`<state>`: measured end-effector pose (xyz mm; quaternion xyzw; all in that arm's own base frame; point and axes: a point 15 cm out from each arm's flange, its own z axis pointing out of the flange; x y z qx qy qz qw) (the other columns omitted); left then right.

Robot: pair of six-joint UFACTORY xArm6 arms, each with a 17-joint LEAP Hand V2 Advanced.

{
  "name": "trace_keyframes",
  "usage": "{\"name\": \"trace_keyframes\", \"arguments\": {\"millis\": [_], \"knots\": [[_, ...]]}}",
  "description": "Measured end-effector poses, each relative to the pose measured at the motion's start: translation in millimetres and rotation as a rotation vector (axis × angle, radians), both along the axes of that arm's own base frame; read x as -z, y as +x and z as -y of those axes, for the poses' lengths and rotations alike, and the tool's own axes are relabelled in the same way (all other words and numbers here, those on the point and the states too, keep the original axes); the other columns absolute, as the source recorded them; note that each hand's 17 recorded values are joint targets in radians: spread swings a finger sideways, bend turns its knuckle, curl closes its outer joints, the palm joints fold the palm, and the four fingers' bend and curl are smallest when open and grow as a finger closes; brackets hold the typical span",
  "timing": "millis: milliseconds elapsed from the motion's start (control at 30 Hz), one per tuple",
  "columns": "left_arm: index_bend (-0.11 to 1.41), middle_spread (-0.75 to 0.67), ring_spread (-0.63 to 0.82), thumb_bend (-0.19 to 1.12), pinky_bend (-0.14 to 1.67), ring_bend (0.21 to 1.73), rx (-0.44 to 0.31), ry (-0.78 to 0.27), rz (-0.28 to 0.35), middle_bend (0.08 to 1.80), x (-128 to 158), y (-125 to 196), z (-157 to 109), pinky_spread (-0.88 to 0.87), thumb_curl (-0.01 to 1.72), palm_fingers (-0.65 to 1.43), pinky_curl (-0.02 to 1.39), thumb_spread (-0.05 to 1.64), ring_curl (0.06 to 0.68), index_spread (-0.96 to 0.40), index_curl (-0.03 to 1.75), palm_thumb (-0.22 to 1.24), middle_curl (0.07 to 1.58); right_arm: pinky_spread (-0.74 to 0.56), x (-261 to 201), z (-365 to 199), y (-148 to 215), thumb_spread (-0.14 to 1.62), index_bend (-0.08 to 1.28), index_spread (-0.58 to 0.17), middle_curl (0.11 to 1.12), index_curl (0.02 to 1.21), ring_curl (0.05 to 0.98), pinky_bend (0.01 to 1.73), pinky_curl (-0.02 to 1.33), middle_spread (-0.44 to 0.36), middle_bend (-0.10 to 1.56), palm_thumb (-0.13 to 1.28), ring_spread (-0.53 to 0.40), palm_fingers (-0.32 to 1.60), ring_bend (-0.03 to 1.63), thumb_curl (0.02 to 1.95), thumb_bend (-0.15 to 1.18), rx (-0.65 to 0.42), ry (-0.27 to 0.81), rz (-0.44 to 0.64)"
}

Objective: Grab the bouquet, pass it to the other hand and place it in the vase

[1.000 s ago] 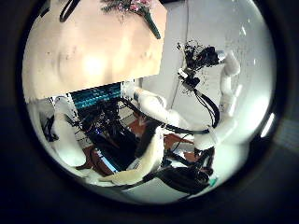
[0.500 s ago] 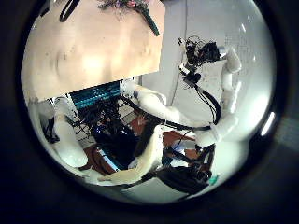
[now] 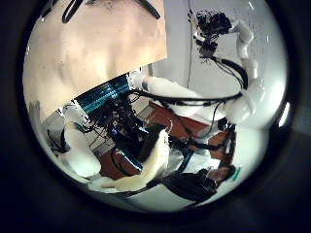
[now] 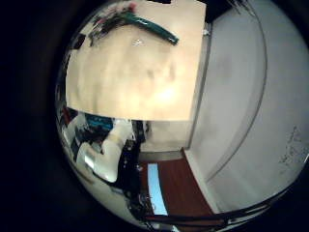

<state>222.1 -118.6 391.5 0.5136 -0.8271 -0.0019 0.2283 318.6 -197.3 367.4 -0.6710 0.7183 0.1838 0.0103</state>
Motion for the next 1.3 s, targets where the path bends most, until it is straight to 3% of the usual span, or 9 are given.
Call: {"name": "trace_keyframes", "arguments": {"millis": [100,267,500,967,1300], "knots": [[0.19,0.36,0.56,-0.02,0.19,0.45,0.028,0.002,-0.006,0.18,2.8,-3.4,2.6,0.57,0.27,0.09,0.28,1.21,0.205,-0.04,0.40,0.19,0.27,0.38,20.8,13.0,22.6,1.19,0.13,-0.300,0.38,0.25,0.249,0.41,0.25,-0.009,0.30,0.50,0.045,0.32,0.55,0.33,0.00,0.061,0.040,-0.015],[0.19,0.36,0.55,-0.02,0.19,0.45,0.045,0.011,0.007,0.18,1.5,-0.4,2.7,0.57,0.27,0.09,0.28,1.21,0.206,-0.04,0.40,0.19,0.27,0.36,55.4,36.9,61.1,1.16,0.14,-0.274,0.38,0.24,0.258,0.42,0.26,-0.005,0.32,0.57,0.032,0.31,0.59,0.35,-0.01,0.133,0.016,0.014],[0.19,0.36,0.55,-0.02,0.19,0.45,0.059,0.014,-0.013,0.18,7.1,-6.2,4.4,0.57,0.27,0.09,0.28,1.21,0.207,-0.04,0.40,0.19,0.28,0.35,110.1,39.1,121.7,1.11,0.16,-0.258,0.39,0.25,0.274,0.43,0.25,-0.017,0.34,0.65,-0.006,0.31,0.66,0.38,-0.02,0.109,-0.040,0.085],[0.19,0.36,0.55,-0.02,0.19,0.45,0.053,0.018,-0.032,0.18,11.9,-2.6,6.1,0.57,0.27,0.09,0.28,1.21,0.209,-0.04,0.40,0.19,0.28,0.36,203.5,23.9,155.8,1.04,0.16,-0.244,0.39,0.27,0.263,0.49,0.26,-0.029,0.32,0.75,0.015,0.27,0.62,0.41,-0.02,0.065,-0.037,0.029],[0.19,0.36,0.55,-0.02,0.19,0.45,0.053,0.023,-0.050,0.18,15.1,1.7,9.6,0.57,0.27,0.09,0.28,1.21,0.209,-0.04,0.40,0.19,0.28,0.35,230.0,32.0,160.9,1.03,0.16,-0.245,0.40,0.29,0.267,0.49,0.25,-0.026,0.32,0.76,0.008,0.28,0.64,0.42,-0.02,0.055,-0.097,0.007]]}}
